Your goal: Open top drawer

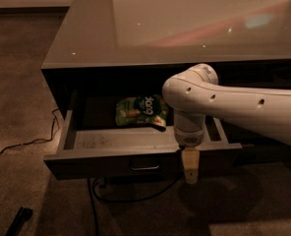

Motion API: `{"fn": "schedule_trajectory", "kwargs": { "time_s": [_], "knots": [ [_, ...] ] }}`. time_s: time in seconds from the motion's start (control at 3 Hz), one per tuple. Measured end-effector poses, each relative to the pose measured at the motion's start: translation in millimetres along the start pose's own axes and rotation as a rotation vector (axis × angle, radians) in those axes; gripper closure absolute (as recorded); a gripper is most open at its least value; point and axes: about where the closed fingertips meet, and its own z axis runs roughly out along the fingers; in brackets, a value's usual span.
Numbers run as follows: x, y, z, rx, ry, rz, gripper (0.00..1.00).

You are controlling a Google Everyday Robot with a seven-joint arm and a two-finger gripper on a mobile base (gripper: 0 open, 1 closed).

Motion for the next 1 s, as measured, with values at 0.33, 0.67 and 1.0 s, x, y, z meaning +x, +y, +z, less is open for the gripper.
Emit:
{"fn": "schedule_trajectory", "kwargs": {
  "time_s": [0.33,0.67,1.0],
  "knots": [
    [12,-8,-21,0.086,-0.032,0.038,0.0],
    [17,-14,-36,0.151,-0.051,0.069,0.17],
    [18,-19,-43,0.188,-0.048,0.084,0.4]
  ]
}}
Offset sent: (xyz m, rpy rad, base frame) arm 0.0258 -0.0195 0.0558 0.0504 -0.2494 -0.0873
